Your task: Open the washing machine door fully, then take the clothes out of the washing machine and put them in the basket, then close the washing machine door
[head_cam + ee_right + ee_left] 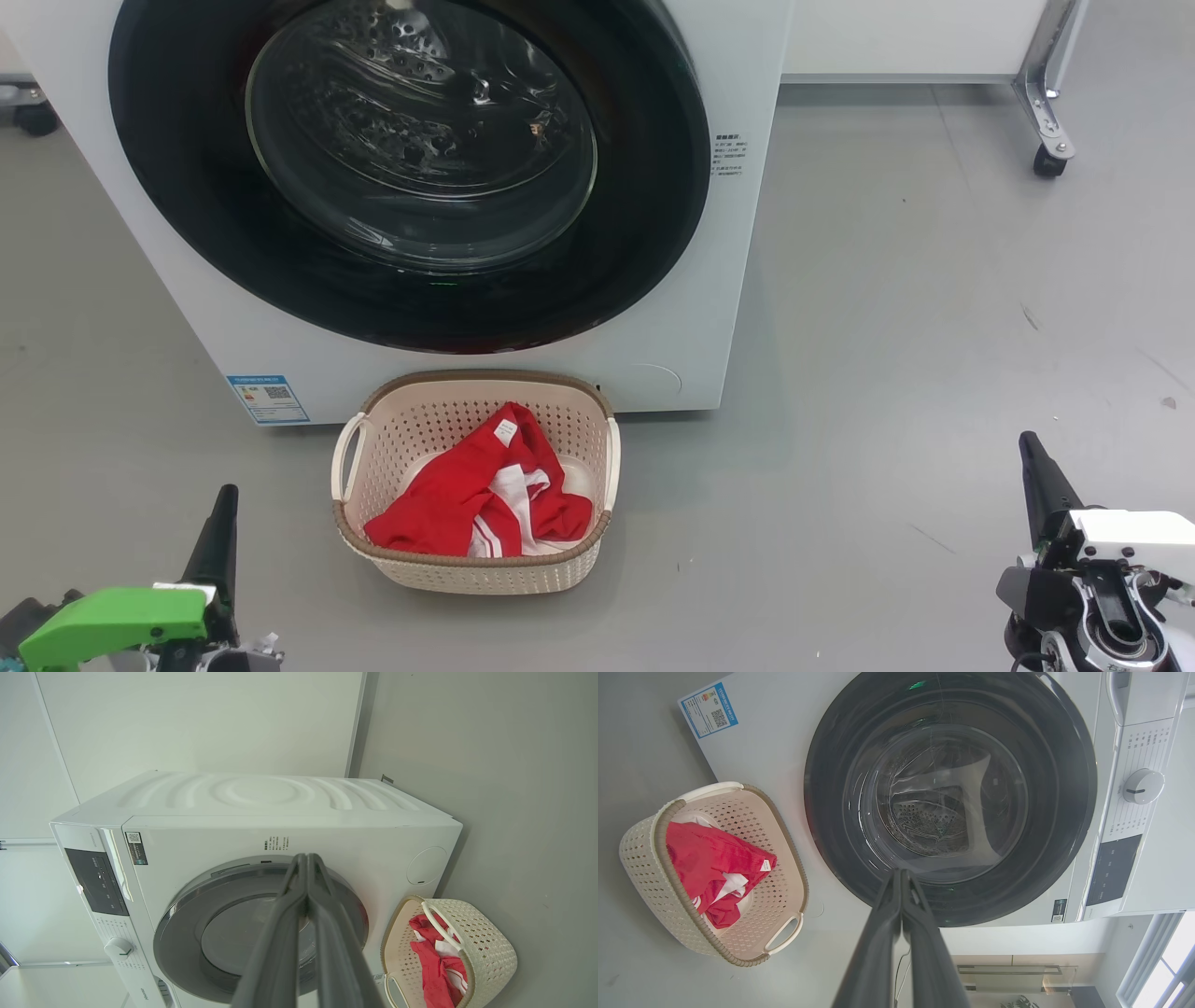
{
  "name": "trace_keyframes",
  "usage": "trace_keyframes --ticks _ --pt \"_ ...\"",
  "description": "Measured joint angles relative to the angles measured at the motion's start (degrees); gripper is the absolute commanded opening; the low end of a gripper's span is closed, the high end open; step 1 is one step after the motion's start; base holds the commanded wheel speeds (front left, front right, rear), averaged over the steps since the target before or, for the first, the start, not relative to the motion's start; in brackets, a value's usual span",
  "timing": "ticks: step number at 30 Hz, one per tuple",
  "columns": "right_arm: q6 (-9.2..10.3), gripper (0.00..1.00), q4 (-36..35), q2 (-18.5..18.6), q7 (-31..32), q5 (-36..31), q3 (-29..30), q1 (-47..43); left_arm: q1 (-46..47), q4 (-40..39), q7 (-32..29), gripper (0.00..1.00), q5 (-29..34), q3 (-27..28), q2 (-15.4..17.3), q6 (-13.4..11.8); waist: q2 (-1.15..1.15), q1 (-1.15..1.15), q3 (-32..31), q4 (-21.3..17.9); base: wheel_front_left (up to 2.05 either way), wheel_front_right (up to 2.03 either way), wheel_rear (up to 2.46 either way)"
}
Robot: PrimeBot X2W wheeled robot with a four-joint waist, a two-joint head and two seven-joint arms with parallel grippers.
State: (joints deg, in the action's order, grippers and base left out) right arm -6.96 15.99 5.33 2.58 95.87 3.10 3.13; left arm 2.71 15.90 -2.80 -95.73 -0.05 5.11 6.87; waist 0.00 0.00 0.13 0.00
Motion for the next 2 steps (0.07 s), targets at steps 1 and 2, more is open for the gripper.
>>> trace_keyframes --ticks 1,2 --pt "0.00 0.00 0.0 0.0 0.0 0.0 0.0 0.0 0.0 0.0 0.0 0.00 0.0 0.0 0.0 0.0 0.00 0.00 0.0 0.0 0.00 0.00 0.00" --pt "0.00 0.00 0.0 0.0 0.0 0.0 0.0 0.0 0.0 0.0 0.0 0.00 0.0 0.0 0.0 0.0 0.00 0.00 0.0 0.0 0.00 0.00 0.00"
